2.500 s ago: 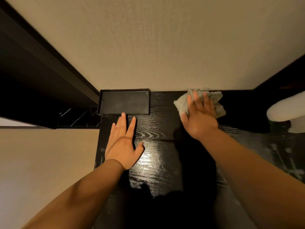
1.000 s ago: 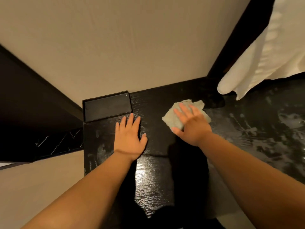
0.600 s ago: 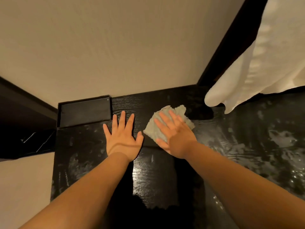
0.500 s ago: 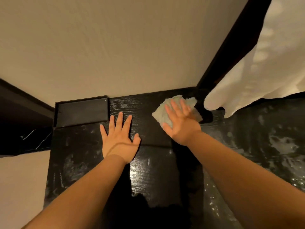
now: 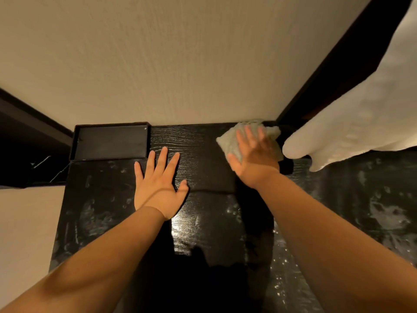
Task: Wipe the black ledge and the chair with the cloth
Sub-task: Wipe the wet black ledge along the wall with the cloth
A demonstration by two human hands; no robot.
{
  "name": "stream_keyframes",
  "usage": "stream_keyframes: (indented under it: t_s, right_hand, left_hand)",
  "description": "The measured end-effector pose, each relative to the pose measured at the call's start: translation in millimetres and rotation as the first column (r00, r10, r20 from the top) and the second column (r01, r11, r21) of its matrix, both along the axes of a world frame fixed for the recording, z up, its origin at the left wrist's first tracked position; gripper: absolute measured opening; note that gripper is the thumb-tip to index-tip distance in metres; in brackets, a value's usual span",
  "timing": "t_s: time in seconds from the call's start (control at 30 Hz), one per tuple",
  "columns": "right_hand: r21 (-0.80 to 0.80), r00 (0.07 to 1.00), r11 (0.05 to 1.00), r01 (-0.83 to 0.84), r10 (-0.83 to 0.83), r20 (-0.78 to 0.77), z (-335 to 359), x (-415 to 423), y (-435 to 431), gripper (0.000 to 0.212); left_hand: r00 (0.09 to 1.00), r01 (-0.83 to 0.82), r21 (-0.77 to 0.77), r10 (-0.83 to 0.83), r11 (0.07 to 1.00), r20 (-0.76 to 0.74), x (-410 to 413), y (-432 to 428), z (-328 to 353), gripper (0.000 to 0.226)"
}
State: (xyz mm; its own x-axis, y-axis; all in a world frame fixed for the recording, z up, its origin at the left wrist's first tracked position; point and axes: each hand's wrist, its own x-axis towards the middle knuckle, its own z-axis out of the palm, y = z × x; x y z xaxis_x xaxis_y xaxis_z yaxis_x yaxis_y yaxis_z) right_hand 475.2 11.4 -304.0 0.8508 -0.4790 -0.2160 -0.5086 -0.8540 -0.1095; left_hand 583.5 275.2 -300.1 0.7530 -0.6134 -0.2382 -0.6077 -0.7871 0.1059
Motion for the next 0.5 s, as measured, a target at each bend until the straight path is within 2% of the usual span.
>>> stream_keyframes:
  t_s: [0.07,0.13,0.2,0.3,0.33,0.4,0.5]
  right_hand:
    - [-0.028,0.976,0.979,0.201,-0.202,-0.085,-1.5,-5.2,-12.4,0.080]
    - [-0.043,0.955,0.960,0.277,-0.280,-0.095,1.1,-1.3,-7.9,0.080]
    - [0.028,0.961,0.965,0.261,-0.257,-0.105,8.2,8.9,8.6,0.080]
    - [0.049,1.000,0.999,-0.005,0.006,-0.018,7.9,10.7,29.1,0.083]
    - [0.042,0.999,0.998,-0.039,0.039,0.003,5.4,7.0,24.7,0.084]
    - [0.010,0.999,1.000,0.011,-0.010,-0.040,1.5,-7.2,5.8,0.083]
    - [-0.047,0.960,0.974,0.220,-0.225,-0.166,4.9,-25.7,-12.1,0.079]
  left_hand:
    - [1.000,-0.001,-0.006,0.001,1.000,0.002,0.5,-0.3,0.1,0.079]
    - [1.000,-0.002,-0.004,0.002,1.000,0.004,0.3,0.1,0.1,0.078]
    - [1.000,0.001,-0.005,-0.001,1.000,0.005,0.2,-0.1,0.1,0.078]
    - [1.000,0.000,-0.021,0.001,1.000,0.009,-0.4,-0.2,0.6,0.079]
    - [1.000,-0.001,-0.021,0.002,1.000,0.009,-0.1,0.1,0.5,0.079]
    - [1.000,0.000,-0.016,0.000,1.000,0.005,0.1,0.5,-0.3,0.079]
    - [1.000,-0.003,-0.026,0.003,1.000,0.004,-0.3,0.4,-0.9,0.078]
